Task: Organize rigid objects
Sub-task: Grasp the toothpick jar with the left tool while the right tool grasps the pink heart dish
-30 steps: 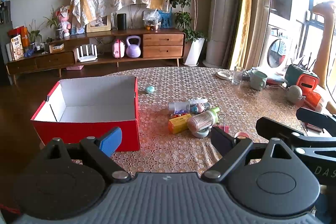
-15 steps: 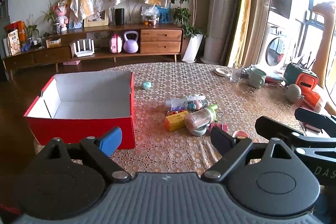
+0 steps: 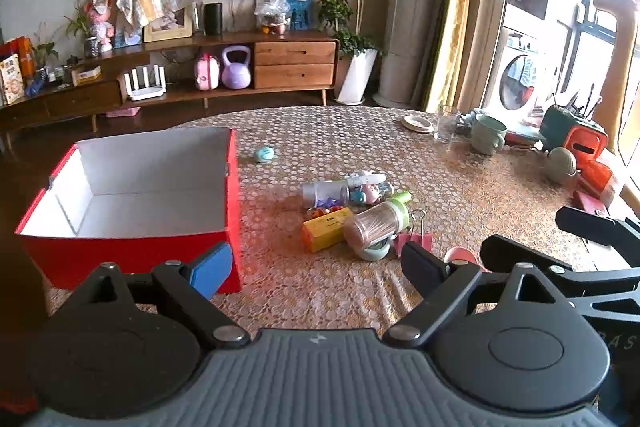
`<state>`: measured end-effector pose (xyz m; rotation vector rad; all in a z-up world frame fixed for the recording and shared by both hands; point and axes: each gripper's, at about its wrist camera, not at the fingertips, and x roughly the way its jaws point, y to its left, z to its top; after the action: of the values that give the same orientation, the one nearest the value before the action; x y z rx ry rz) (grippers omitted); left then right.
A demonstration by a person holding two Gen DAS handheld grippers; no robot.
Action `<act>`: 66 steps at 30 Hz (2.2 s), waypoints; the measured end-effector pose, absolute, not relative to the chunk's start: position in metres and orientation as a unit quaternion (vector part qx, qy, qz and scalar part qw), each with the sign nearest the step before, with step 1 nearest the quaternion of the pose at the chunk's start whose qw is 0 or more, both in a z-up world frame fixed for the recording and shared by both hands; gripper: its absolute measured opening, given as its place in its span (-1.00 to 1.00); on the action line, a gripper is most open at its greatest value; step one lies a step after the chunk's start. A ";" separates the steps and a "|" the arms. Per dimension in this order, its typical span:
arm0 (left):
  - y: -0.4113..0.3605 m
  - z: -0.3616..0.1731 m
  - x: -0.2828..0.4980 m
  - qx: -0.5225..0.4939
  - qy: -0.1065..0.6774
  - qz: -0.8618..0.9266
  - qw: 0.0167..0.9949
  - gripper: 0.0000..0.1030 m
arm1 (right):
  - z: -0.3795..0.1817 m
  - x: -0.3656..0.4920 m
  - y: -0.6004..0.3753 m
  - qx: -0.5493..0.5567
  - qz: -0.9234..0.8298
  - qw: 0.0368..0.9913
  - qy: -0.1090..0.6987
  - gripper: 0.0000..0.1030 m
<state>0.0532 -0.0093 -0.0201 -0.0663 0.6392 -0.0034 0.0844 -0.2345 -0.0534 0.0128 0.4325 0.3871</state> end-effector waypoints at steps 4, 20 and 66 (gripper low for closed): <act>-0.009 -0.026 0.072 -0.032 0.320 -0.006 0.947 0.79 | -0.058 0.102 -0.244 -0.013 0.171 0.960 0.221 1.00; -0.052 -0.082 0.144 0.041 0.324 -0.039 0.944 0.79 | -0.133 0.169 -0.272 -0.036 0.133 0.923 0.360 0.94; -0.067 -0.150 0.253 0.080 0.382 -0.184 0.902 0.22 | -0.182 0.211 -0.257 -0.102 0.171 0.888 0.414 0.26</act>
<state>0.2532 -0.0671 -0.1502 0.1657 0.7901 -0.3796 0.2105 -0.2569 -0.1822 -0.2117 0.8609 0.3560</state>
